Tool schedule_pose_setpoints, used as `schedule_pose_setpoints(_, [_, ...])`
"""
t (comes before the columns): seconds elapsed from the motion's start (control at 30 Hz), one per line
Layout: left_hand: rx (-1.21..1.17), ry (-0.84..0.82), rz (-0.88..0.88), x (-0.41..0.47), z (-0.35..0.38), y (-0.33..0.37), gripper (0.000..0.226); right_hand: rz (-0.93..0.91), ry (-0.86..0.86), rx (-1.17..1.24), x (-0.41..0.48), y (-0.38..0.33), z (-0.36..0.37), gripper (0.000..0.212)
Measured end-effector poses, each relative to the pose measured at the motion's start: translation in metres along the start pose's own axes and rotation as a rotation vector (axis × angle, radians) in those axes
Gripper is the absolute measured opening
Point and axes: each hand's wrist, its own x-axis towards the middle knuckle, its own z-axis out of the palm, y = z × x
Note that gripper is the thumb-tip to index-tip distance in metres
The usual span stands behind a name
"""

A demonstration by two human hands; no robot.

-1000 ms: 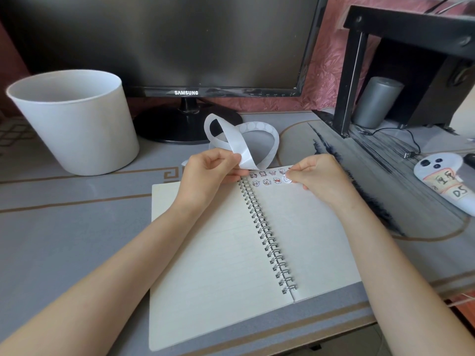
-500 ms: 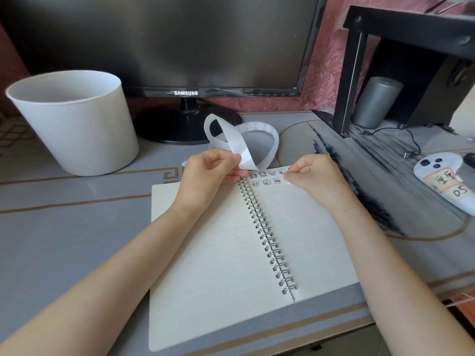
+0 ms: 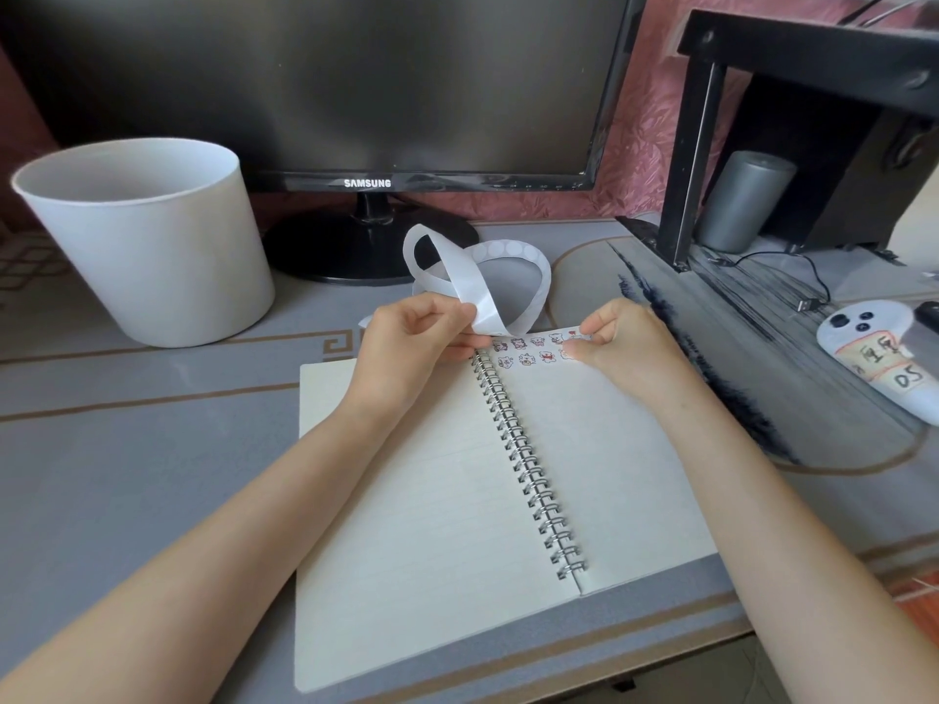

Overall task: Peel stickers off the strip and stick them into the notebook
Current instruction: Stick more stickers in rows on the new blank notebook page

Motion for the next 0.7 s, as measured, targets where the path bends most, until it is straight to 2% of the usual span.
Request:
schedule_pose_setpoints(0.17, [0.006, 0.003, -0.006, 0.0, 0.0, -0.001, 0.013, -0.031, -0.038, -0.064, 0.005, -0.001, -0.002, 0.008])
schedule_pose_setpoints(0.33, [0.003, 0.001, -0.01, 0.0, 0.001, -0.001, 0.013, -0.071, -0.055, -0.117, 0.006, 0.002, -0.004, 0.004])
schedule_pose_setpoints(0.5, [0.002, 0.003, -0.013, 0.0, 0.0, -0.001, 0.013, -0.063, -0.095, -0.002, 0.003, 0.007, -0.006, 0.028])
schedule_pose_setpoints(0.63, [0.013, -0.001, -0.009, 0.0, 0.001, 0.0, 0.013, -0.069, -0.06, -0.056, 0.006, 0.008, -0.004, 0.01])
schedule_pose_setpoints(0.7, [0.011, 0.002, -0.008, 0.0, 0.002, 0.0, 0.014, -0.091, -0.057, -0.013, 0.006, 0.004, -0.003, 0.008])
